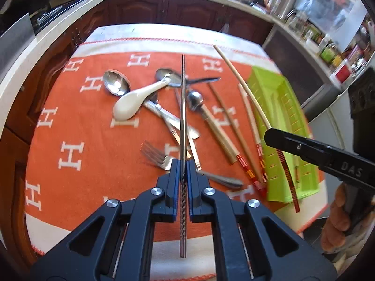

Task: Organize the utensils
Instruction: 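Carry both chopsticks into the green tray and open both tools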

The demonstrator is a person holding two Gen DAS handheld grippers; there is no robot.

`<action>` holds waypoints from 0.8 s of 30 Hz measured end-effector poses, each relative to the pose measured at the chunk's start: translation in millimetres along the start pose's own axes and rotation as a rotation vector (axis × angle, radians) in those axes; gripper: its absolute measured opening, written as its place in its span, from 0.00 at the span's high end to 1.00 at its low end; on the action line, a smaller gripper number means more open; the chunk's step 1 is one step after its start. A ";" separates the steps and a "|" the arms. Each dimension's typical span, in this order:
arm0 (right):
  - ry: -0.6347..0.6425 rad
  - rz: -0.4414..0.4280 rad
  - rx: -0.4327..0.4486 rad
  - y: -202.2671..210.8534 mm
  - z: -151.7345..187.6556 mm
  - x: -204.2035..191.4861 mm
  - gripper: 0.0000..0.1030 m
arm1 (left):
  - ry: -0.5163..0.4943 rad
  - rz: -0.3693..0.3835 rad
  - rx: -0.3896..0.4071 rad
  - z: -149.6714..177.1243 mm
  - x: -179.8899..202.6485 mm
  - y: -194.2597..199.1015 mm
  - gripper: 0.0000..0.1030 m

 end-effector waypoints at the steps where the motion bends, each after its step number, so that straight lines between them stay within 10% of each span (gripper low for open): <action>1: -0.006 -0.002 0.018 8.3 -1.8 1.2 0.95 | -0.003 0.017 0.009 -4.5 3.3 4.8 0.97; 24: -0.304 0.192 0.183 116.1 -1.8 136.0 0.94 | -0.184 0.210 -0.101 -72.6 169.9 -65.1 0.96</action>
Point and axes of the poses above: each gripper's, at about its wrist camera, not at the fingertips, and y roughly against the way its jaws point, x to its right, z to its underside, the point moved 3 cm from there along -y, roughly the way its jaws point, and after that the axes turned 9 degrees about -y, right-handed, at the moved point
